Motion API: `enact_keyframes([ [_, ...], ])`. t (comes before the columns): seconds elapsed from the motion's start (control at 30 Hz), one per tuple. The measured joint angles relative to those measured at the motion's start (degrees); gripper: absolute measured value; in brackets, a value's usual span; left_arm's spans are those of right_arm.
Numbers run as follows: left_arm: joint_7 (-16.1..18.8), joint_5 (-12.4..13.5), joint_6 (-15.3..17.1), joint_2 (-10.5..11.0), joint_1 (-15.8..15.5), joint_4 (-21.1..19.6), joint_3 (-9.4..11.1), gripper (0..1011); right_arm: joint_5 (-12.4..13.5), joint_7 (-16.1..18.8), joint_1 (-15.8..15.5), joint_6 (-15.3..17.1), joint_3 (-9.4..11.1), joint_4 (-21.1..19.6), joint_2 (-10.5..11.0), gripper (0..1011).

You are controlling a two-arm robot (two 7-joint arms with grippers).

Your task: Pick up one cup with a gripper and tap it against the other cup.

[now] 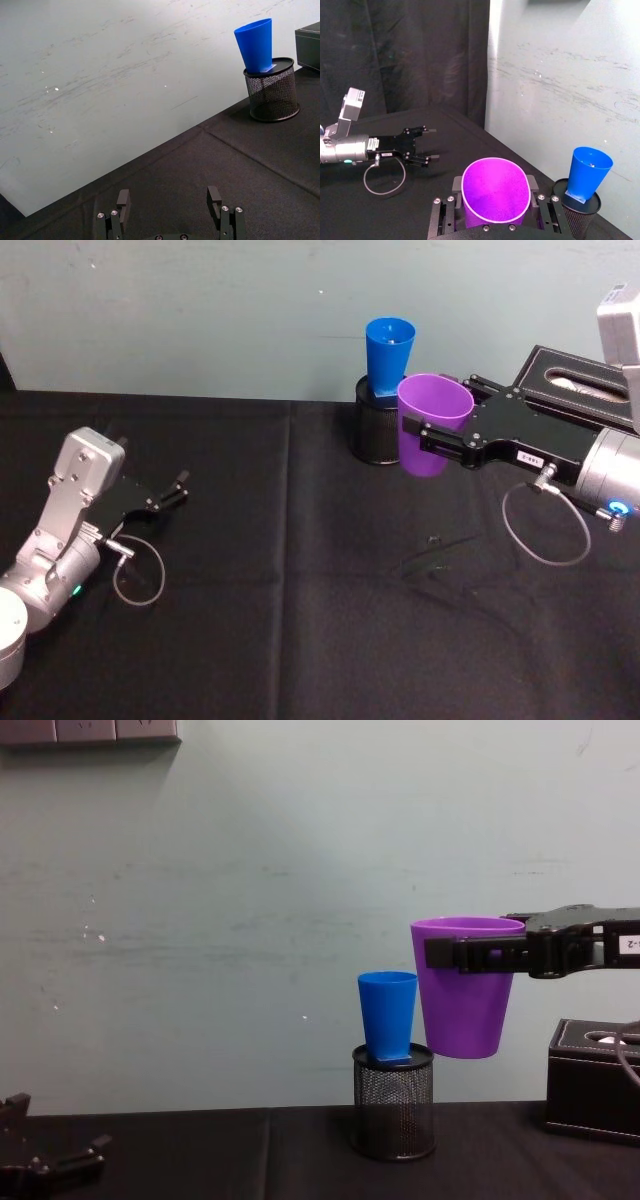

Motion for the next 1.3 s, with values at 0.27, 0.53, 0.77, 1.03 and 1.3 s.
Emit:
enact_keyframes([
  [0.27, 0.0, 0.0, 0.0, 0.0, 0.0, 0.0, 0.0, 1005, 0.0, 0.0, 0.0, 0.0, 0.0, 0.0, 0.0, 735],
  [0.53, 0.0, 0.0, 0.0, 0.0, 0.0, 0.0, 0.0, 1005, 0.0, 0.0, 0.0, 0.0, 0.0, 0.0, 0.0, 735],
  [0.77, 0.0, 0.0, 0.0, 0.0, 0.0, 0.0, 0.0, 1005, 0.5, 0.0, 0.7, -0.9, -0.8, 1.8, -0.5, 735],
  [1.03, 0.0, 0.0, 0.0, 0.0, 0.0, 0.0, 0.0, 1005, 0.5, 0.3, 5.8, -2.2, -3.4, 9.7, -4.0, 735],
  [1.3, 0.0, 0.0, 0.0, 0.0, 0.0, 0.0, 0.0, 1005, -1.3, 1.6, 11.9, -5.0, -5.9, 19.2, -8.2, 735],
])
